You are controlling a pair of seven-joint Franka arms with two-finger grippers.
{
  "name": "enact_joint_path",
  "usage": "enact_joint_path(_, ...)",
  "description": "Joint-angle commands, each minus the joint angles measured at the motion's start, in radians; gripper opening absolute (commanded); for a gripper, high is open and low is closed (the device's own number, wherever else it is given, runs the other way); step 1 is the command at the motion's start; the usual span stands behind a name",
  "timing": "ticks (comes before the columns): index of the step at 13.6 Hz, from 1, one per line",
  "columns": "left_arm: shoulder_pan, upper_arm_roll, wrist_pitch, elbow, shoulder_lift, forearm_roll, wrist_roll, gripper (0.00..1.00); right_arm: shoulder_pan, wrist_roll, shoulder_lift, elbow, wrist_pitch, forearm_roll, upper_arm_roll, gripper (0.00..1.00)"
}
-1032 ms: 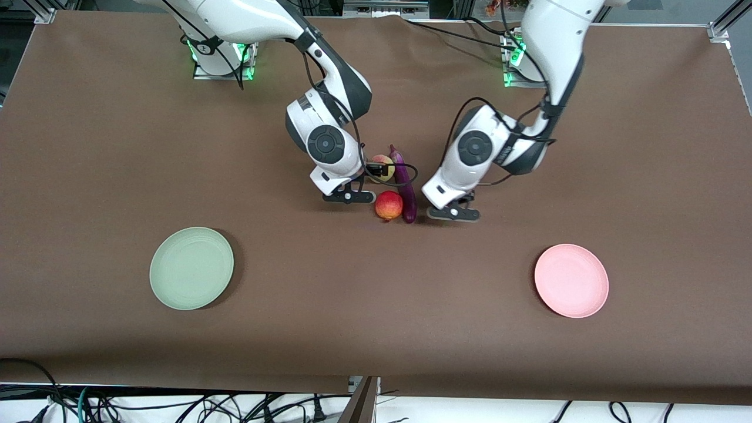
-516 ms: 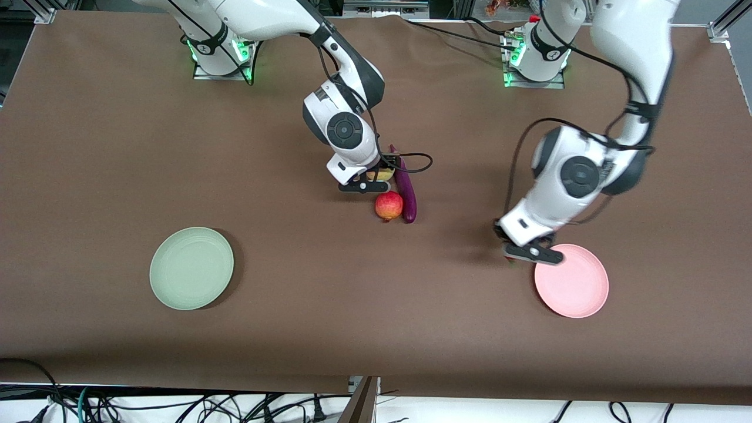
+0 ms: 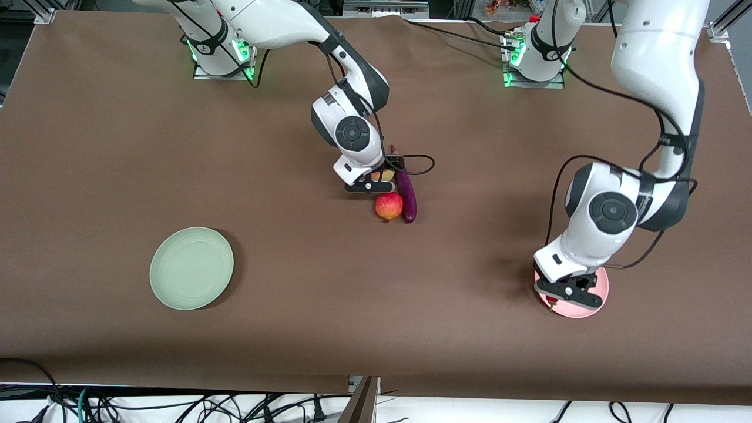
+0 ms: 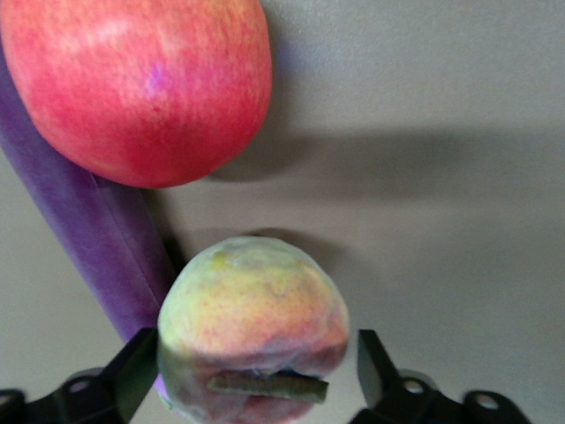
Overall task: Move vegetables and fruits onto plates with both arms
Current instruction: 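Carry the chili to the pink plate while the right gripper grasps the peach, then lower the chili onto the pink plate while the right gripper carries the peach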
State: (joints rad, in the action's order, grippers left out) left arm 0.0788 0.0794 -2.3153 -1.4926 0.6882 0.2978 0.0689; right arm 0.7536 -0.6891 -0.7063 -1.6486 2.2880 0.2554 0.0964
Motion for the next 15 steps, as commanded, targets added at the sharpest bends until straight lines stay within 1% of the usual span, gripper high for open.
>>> enact_joint_path(1, -0.047, 0.007, 0.016, 0.065, 0.065, 0.024, 0.071, 0.00, 0.004, -0.003, -0.004, -0.005, 0.015, 0.016, -0.001, 0.66)
enact_joint_path(3, -0.051, 0.008, 0.022, 0.003, 0.066, 0.014, 0.060, 0.01, 0.003, -0.001, -0.002, -0.005, 0.015, 0.016, -0.001, 0.41)
enact_joint_path(4, -0.051, 0.008, 0.022, -0.011, 0.071, 0.012, 0.058, 0.03, 0.000, 0.011, 0.004, 0.000, 0.008, 0.016, -0.003, 0.32)
enact_joint_path(5, -0.051, 0.008, 0.022, -0.012, 0.079, 0.012, 0.058, 0.09, -0.008, 0.022, 0.028, 0.001, -0.007, 0.016, -0.007, 0.29)
enact_joint_path(6, -0.051, 0.008, 0.022, -0.012, 0.086, 0.012, 0.060, 0.28, -0.023, 0.022, 0.074, 0.006, -0.069, 0.016, -0.018, 0.28)
enact_joint_path(7, -0.051, 0.008, 0.022, -0.015, 0.088, 0.011, 0.060, 0.69, -0.051, 0.023, 0.105, 0.019, -0.149, 0.016, -0.029, 0.27)
enact_joint_path(8, -0.053, 0.008, 0.022, -0.023, 0.086, 0.011, 0.061, 1.00, -0.083, 0.033, 0.134, 0.024, -0.221, 0.010, -0.053, 0.27)
enact_joint_path(9, -0.056, 0.010, 0.025, -0.023, 0.080, 0.011, 0.066, 1.00, -0.109, 0.098, 0.151, 0.026, -0.282, 0.012, -0.085, 0.27)
enact_joint_path(10, -0.057, 0.017, 0.036, -0.021, 0.068, 0.011, 0.068, 1.00, -0.138, 0.190, 0.171, 0.024, -0.342, 0.012, -0.133, 0.27)
enact_joint_path(11, -0.056, 0.020, 0.069, -0.014, 0.048, 0.011, 0.068, 1.00, -0.158, 0.286, 0.175, 0.026, -0.396, 0.012, -0.199, 0.27)
enact_joint_path(12, -0.053, 0.025, 0.100, -0.009, 0.027, 0.011, 0.068, 1.00, -0.183, 0.401, 0.172, 0.027, -0.415, 0.012, -0.264, 0.27)
enact_joint_path(13, -0.053, 0.043, 0.115, -0.009, 0.001, 0.009, 0.058, 1.00, -0.219, 0.533, 0.162, 0.029, -0.409, 0.012, -0.312, 0.27)
enact_joint_path(14, -0.051, 0.062, 0.140, -0.008, -0.021, 0.004, 0.055, 1.00, -0.273, 0.641, 0.148, 0.030, -0.398, 0.005, -0.334, 0.27)
enact_joint_path(15, -0.048, 0.077, 0.178, -0.008, -0.047, -0.026, 0.051, 1.00, -0.334, 0.725, 0.124, 0.033, -0.372, 0.001, -0.340, 0.27)
